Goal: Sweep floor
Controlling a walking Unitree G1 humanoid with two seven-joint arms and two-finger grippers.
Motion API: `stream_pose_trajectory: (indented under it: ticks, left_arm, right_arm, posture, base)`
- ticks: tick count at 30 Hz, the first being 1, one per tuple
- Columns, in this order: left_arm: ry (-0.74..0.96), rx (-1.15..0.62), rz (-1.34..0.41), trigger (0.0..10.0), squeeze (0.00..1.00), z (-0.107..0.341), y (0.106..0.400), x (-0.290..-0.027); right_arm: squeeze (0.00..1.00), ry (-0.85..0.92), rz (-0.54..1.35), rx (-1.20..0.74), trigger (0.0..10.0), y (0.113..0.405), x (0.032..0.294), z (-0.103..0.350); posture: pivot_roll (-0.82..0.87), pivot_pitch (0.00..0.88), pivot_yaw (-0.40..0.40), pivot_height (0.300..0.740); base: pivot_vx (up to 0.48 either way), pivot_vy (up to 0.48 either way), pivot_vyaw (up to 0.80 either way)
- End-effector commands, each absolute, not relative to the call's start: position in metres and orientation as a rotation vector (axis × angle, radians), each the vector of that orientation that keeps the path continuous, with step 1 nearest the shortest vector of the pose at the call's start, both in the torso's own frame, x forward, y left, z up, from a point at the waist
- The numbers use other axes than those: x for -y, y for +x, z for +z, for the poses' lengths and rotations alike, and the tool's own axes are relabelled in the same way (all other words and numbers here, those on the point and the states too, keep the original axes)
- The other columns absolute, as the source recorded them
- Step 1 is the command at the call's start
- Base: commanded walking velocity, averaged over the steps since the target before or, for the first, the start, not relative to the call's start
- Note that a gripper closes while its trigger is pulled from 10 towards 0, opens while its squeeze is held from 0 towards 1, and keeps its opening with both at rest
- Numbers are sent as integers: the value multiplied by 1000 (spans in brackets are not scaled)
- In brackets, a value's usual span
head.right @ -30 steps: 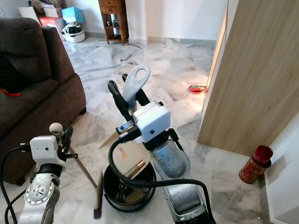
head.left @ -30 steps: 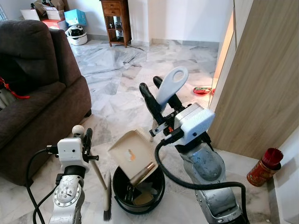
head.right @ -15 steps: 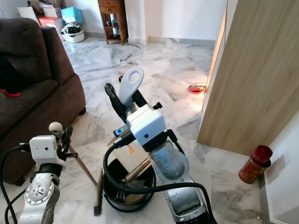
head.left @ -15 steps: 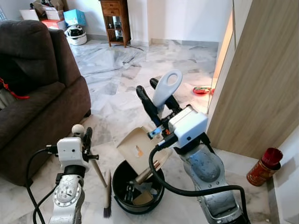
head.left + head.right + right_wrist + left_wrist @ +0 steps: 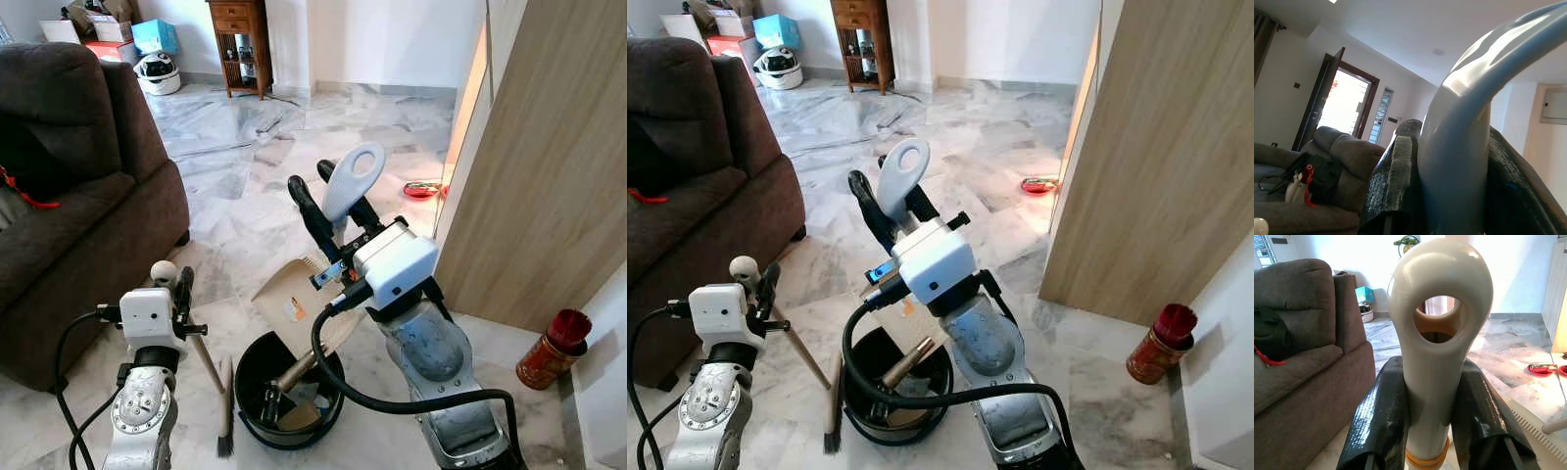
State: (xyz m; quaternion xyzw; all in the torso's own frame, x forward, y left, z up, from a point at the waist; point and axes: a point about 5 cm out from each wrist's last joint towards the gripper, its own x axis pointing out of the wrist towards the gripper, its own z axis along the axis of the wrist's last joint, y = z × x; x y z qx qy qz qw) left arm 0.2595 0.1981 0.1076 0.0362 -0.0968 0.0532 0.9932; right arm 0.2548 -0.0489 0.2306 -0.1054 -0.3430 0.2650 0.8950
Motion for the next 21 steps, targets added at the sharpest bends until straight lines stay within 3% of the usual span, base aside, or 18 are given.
stream_pose_trajectory:
  ticks: [1, 8, 14, 21]
  left_arm:
    - [79, 243, 106, 10000, 0, 116, 262, -199]
    - [85, 242, 96, 10000, 0, 116, 262, -197]
    - [85, 242, 94, 10000, 0, 116, 263, -197]
    - [83, 242, 91, 10000, 0, 116, 262, -196]
  right_arm:
    - [0, -224, 530, 818, 10000, 251, 50, 248]
    - [0, -270, 456, 818, 10000, 257, 56, 248]
    - [0, -357, 247, 818, 10000, 273, 84, 251]
    - [0, -446, 182, 785, 10000, 280, 102, 240]
  posture:
    - [95, 0, 67, 740]
    - [93, 0, 68, 740]
    - [93, 0, 68, 740]
    - [90, 0, 67, 740]
  base:
    - [0, 0, 0]
    - [0, 0, 0]
    - [0, 0, 0]
    - [0, 0, 0]
